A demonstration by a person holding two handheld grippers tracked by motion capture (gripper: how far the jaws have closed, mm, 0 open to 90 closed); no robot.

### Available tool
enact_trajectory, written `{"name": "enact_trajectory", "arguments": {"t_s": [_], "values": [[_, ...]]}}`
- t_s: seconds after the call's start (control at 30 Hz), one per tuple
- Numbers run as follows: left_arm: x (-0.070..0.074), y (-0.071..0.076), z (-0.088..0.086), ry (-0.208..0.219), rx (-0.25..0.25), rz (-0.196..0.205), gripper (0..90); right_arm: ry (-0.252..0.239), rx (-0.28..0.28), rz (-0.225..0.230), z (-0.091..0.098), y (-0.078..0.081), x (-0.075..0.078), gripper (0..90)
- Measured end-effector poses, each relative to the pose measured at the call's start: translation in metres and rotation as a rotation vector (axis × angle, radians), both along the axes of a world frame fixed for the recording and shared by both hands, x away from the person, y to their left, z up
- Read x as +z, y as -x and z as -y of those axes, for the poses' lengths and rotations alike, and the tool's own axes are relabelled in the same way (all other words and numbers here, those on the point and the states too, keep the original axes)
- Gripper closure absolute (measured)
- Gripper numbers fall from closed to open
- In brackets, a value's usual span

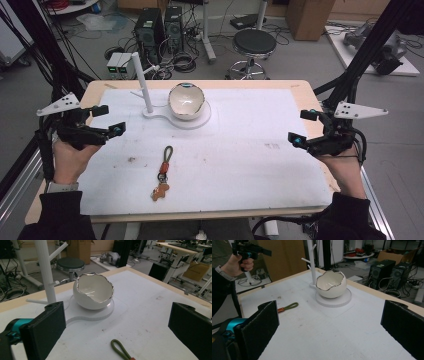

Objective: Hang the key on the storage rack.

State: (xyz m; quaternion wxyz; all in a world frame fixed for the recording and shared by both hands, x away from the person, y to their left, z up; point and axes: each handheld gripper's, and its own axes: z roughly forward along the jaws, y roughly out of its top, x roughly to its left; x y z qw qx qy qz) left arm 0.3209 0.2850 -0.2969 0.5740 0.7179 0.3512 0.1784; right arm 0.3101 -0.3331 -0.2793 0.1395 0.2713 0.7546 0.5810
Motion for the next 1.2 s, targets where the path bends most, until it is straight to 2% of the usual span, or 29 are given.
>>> {"name": "enact_trajectory", "arguments": {"t_s": [0.17, 0.3, 0.4, 0.5, 0.6, 0.63, 0.7, 0.87, 0.93, 1.0, 1.07, 1.2], "values": [[-0.001, -0.002, 0.004, -0.004, -0.004, -0.006, 1.7, 0.003, -0.006, -0.009, 0.001, 0.001, -0.002, 1.1], [-0.003, -0.005, 0.011, -0.014, 0.019, -0.010, 1.7, -0.005, 0.001, -0.017, 0.002, 0.002, -0.003, 1.1], [-0.011, -0.010, 0.027, -0.035, 0.023, -0.028, 1.7, -0.013, 0.009, -0.011, 0.002, 0.003, -0.002, 1.1], [-0.023, -0.016, 0.050, -0.085, 0.020, -0.046, 1.7, -0.015, 0.002, -0.014, 0.004, 0.003, -0.003, 1.0], [-0.036, -0.020, 0.071, -0.109, 0.022, -0.058, 1.7, -0.018, 0.001, -0.018, 0.005, 0.003, -0.003, 1.0], [-0.040, -0.021, 0.077, -0.102, 0.014, -0.073, 1.7, -0.019, 0.000, -0.019, 0.006, 0.003, -0.004, 1.0], [-0.052, -0.023, 0.092, -0.118, 0.016, -0.097, 1.7, -0.019, -0.006, -0.020, 0.007, 0.002, -0.004, 1.1], [-0.066, -0.024, 0.104, -0.122, 0.008, -0.135, 1.7, -0.024, -0.009, -0.025, 0.008, 0.002, -0.005, 1.1], [-0.074, -0.025, 0.108, -0.121, -0.003, -0.167, 1.7, -0.020, -0.007, -0.025, 0.007, 0.001, -0.006, 1.0], [-0.085, -0.026, 0.114, -0.137, -0.037, -0.196, 1.7, -0.017, -0.010, -0.028, 0.006, -0.001, -0.007, 1.0], [-0.097, -0.027, 0.117, -0.105, -0.079, -0.239, 1.8, -0.017, -0.010, -0.034, 0.006, -0.001, -0.007, 1.0], [-0.114, -0.030, 0.123, -0.120, -0.057, -0.288, 1.9, -0.008, -0.010, -0.040, 0.003, -0.004, -0.010, 1.1]]}}
